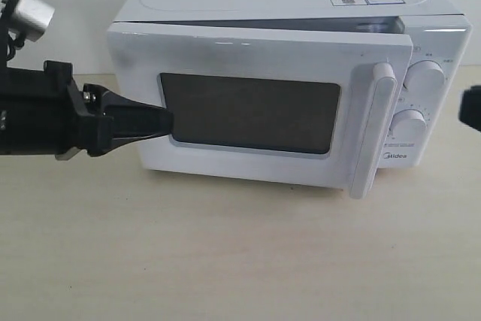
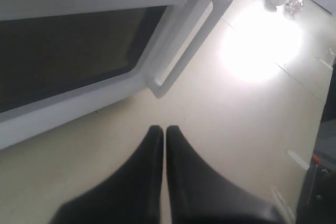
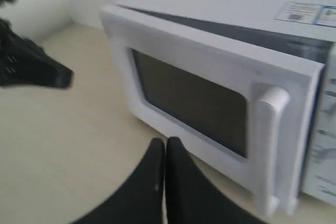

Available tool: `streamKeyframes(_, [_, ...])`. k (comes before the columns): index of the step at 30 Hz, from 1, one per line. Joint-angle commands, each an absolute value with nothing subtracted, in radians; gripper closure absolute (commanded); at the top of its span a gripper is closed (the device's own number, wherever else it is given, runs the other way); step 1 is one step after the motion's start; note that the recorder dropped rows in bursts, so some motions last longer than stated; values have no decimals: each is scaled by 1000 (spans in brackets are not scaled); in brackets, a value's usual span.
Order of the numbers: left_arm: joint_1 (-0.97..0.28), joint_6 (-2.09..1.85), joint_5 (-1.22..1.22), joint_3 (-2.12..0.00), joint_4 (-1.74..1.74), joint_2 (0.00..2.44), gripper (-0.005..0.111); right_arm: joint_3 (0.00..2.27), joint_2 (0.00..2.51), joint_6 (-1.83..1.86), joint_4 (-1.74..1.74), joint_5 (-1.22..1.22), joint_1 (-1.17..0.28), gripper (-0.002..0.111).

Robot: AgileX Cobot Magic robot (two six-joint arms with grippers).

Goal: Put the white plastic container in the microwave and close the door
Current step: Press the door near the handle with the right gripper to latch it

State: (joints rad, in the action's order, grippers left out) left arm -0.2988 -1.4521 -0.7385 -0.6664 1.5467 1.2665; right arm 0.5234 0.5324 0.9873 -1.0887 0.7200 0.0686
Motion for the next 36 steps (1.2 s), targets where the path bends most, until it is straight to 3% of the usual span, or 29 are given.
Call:
streamKeyframes(1, [-303,-1458,-758,-672,1521,1268,102,534,621,1030,-1388,719,71,108])
streamKeyframes(5, [-303,-1455,-751,-672,1491,1268,102,534,705,1059,-1436,623,71,108])
streamKeyframes(9, [-301,-1455,-621,-672,1491,1268,102,540,905,1279,-1467,662,71,108])
streamKeyframes(13, [-301,-1455,-525,-672,1491,1268,102,566,1034,1494,-1633,549,56,109])
streamKeyframes(16, [-301,-1458,-477,-672,1508,1268,102,613,1049,1560,-1650,300,-131,109])
streamKeyframes(20, [-301,-1458,-474,-672,1510,1268,102,697,1086,1575,-1644,-235,-530,109])
streamKeyframes(23, [-301,-1458,-474,-672,1510,1268,102,757,1180,1577,-1644,-415,-669,109])
streamKeyframes(30, [-301,-1458,-474,-672,1510,1268,102,834,1371,1560,-1639,-581,-697,109])
streamKeyframes(36, [-301,-1458,-474,-672,1510,1268,102,853,1373,1568,-1636,-511,-615,109])
